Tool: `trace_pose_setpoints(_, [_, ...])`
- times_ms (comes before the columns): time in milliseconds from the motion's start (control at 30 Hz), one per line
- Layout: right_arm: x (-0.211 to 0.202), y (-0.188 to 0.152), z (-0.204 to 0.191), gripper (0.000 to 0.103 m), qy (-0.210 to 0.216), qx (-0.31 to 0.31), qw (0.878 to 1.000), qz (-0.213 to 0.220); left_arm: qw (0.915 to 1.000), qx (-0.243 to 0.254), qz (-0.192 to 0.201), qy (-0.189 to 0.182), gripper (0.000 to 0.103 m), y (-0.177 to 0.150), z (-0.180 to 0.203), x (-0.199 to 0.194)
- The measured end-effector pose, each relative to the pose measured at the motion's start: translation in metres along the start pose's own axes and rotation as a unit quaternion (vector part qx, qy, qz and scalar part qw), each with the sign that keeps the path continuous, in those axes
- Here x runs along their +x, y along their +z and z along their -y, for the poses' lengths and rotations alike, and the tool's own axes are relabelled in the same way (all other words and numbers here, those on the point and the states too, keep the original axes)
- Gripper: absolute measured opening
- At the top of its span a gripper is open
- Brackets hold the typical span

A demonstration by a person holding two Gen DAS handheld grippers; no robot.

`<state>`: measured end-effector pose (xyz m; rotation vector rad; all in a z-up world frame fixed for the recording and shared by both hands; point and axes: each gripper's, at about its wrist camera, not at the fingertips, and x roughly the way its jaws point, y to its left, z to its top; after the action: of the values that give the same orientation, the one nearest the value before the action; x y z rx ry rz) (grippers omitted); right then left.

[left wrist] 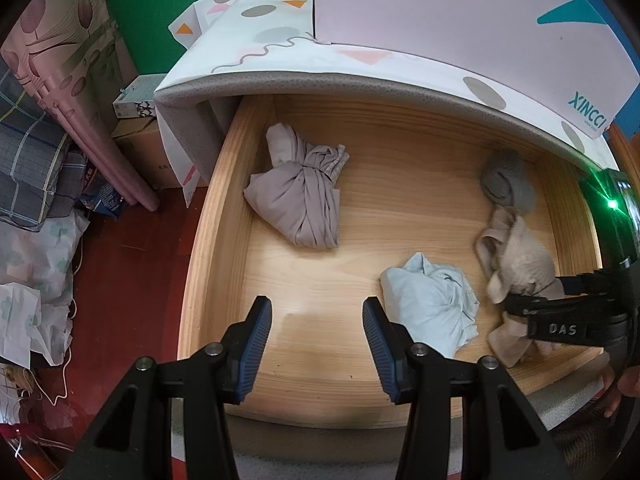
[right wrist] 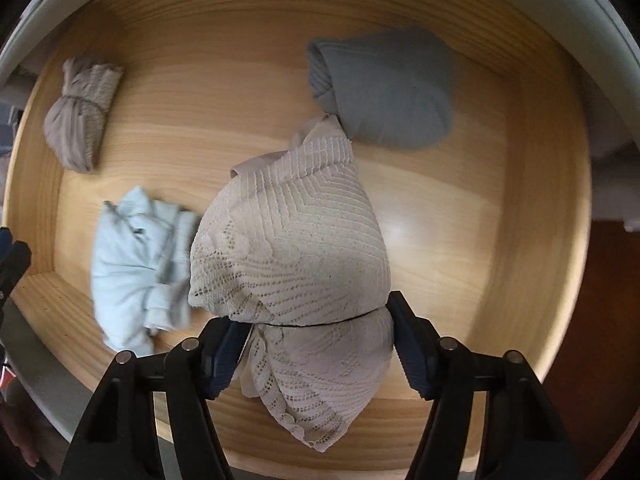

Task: Take underwear out of drawer
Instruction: 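Move the right gripper into the drawer and grasp the cream lace bra, then lower the left gripper onto the light blue knit garment and grasp it while right holds the bra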

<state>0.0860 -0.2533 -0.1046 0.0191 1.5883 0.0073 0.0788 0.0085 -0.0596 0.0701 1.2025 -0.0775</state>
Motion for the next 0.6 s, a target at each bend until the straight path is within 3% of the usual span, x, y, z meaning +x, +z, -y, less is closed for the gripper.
trace_pose_setpoints(333, [0.001, -0.013, 0.039, 0.061, -0.044, 0.043, 0.998, 0.000, 1.0000, 0.004, -0.007, 0.005, 0.048, 0.000, 0.002, 0.003])
trace_pose_setpoints(600, [-0.002, -0.019, 0.044, 0.059, -0.040, 0.035, 0.999, 0.003, 0.9993, 0.017, -0.028, 0.018, 0.048, -0.001, 0.006, 0.010])
